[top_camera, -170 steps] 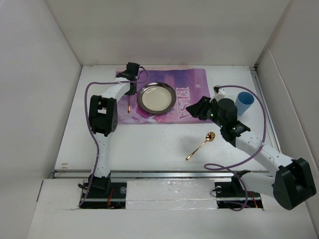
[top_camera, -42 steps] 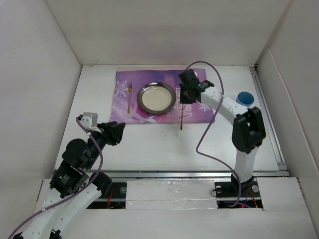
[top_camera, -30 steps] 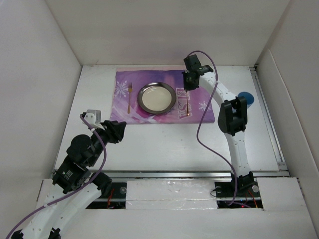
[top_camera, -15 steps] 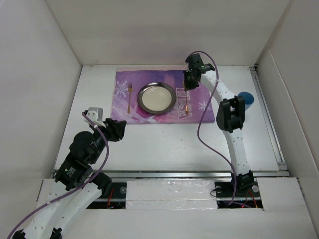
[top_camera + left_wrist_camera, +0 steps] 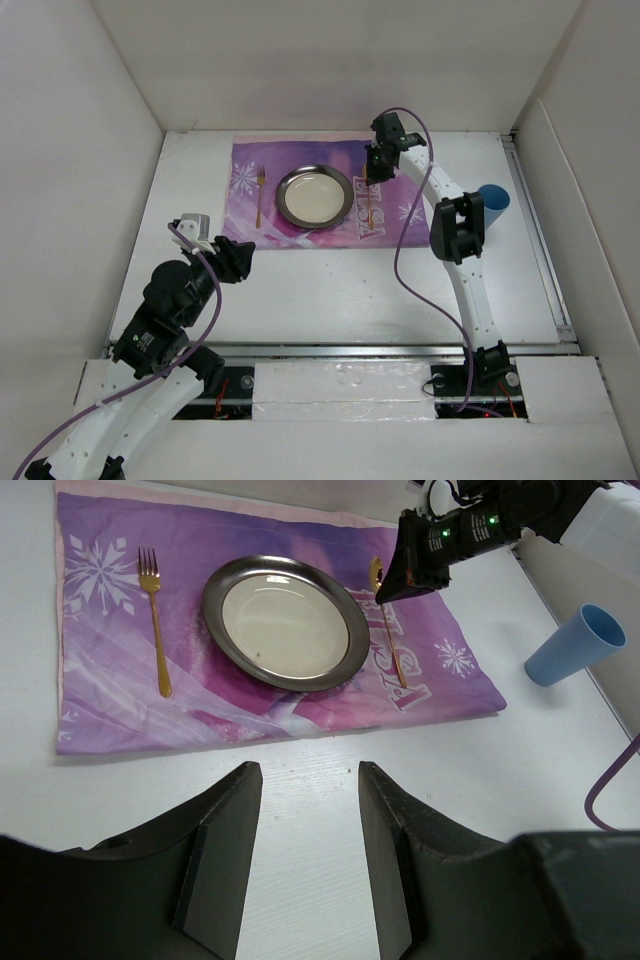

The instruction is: Set the dinner table for one person

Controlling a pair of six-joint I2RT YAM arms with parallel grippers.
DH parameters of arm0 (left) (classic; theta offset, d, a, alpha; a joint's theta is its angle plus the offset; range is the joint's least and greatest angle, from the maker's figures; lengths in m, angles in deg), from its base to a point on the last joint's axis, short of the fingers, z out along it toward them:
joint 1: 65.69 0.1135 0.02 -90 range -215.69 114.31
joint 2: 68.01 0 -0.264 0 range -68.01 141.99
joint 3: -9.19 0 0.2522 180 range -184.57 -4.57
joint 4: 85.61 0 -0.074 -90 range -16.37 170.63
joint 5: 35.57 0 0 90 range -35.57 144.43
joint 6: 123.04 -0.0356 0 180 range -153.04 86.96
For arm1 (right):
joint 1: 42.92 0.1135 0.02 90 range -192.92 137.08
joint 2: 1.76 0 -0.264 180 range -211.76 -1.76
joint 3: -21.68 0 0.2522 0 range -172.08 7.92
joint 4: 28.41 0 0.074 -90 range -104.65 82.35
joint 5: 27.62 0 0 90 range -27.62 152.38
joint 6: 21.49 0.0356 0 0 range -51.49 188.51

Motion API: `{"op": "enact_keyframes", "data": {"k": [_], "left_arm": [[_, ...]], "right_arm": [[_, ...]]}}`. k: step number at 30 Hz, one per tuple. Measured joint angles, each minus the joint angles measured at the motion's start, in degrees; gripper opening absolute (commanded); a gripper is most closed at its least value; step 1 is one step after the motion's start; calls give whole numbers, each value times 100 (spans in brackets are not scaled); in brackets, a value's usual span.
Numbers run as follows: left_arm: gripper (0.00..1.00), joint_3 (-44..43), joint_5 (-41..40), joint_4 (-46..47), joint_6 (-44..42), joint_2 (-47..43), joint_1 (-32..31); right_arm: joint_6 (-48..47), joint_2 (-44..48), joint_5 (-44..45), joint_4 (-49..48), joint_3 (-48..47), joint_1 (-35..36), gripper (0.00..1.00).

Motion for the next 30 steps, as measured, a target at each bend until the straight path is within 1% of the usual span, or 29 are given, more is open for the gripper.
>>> {"op": "enact_keyframes", "data": {"k": [4,6,9,10,13,16,19,20,21,22,23,27,28,29,30], "left_arm": [[40,0,0,-2,0,33,0],[40,0,0,0,0,37,0],[40,0,-2,0,0,37,0],[40,0,0,0,0,37,0],[40,0,0,0,0,37,0],[40,0,0,0,0,39,0],[40,0,-2,0,-2,37,0],[40,0,-2,0,0,37,0],[40,0,-2,0,0,37,0],[40,0,-2,0,0,39,0],[40,0,0,0,0,37,0],[40,0,11,4,-2,31,0],[40,0,20,2,-2,26,0],[40,0,37,4,-2,22,0],[40,0,52,4,-2,15,0]], "right_arm": [[59,-118,13,-133,-105,0,0],[101,-157,39,-197,-109,0,3],[188,-186,72,-284,-90,0,18],[208,-186,90,-310,-85,0,27],[247,-173,149,-511,-28,0,40],[267,42,192,-748,369,0,50],[284,490,216,-861,881,0,50],[289,706,243,-896,1078,0,47],[289,1001,278,-979,1311,0,37],[313,1360,356,-1152,1661,-15,11],[343,1816,457,-1375,2114,-22,0],[634,4162,955,-2535,4367,-284,0],[713,4730,1091,-2767,4828,-452,9],[855,5117,1375,-3040,5112,-627,21],[861,5584,1386,-3049,5390,-916,22]]}}
